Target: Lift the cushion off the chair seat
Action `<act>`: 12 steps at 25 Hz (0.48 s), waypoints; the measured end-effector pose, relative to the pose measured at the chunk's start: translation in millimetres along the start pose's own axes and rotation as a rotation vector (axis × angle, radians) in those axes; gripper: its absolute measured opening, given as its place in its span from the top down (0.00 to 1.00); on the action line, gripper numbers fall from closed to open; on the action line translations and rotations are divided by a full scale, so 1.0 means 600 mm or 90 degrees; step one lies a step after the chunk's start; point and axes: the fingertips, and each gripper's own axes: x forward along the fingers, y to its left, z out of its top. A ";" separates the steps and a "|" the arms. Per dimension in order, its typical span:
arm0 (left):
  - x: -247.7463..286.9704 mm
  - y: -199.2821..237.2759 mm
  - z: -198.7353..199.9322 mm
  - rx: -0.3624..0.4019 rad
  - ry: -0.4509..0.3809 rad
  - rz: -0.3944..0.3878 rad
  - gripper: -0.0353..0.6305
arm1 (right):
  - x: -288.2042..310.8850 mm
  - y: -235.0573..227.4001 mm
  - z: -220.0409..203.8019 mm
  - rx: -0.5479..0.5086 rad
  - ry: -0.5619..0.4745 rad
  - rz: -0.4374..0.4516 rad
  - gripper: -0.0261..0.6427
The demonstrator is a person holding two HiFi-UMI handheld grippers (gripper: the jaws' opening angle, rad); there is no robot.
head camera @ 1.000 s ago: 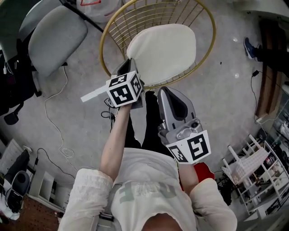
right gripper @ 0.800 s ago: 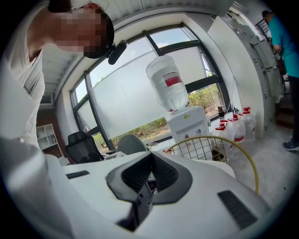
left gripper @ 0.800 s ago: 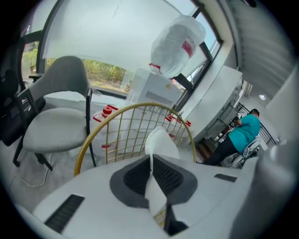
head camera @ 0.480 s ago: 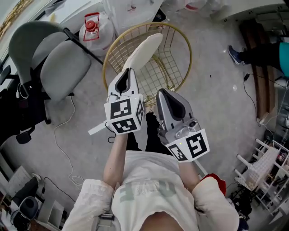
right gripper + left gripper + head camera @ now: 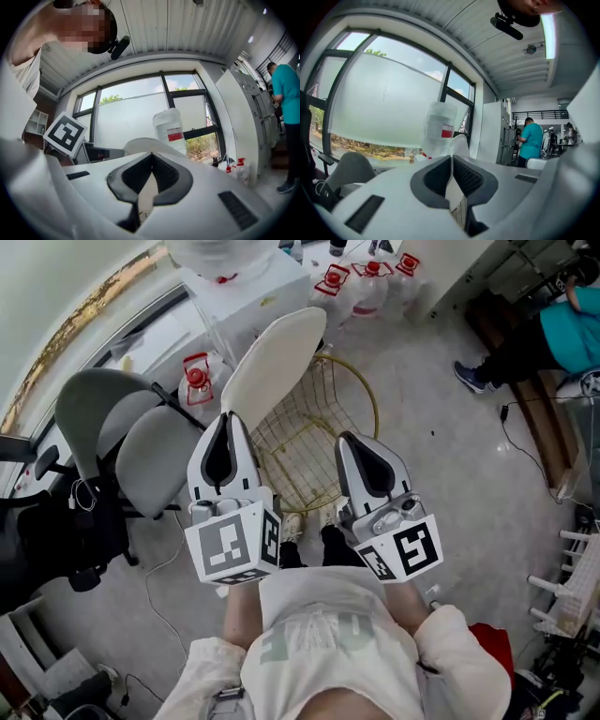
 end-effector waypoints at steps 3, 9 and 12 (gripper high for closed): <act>-0.021 -0.026 0.052 0.007 -0.040 -0.009 0.91 | -0.011 -0.007 0.049 -0.026 -0.038 -0.005 0.94; -0.035 -0.064 0.102 0.016 -0.078 -0.024 0.91 | -0.037 -0.029 0.114 -0.048 -0.096 -0.032 0.94; -0.032 -0.075 0.112 0.019 -0.083 -0.028 0.91 | -0.046 -0.037 0.128 -0.059 -0.105 -0.041 0.94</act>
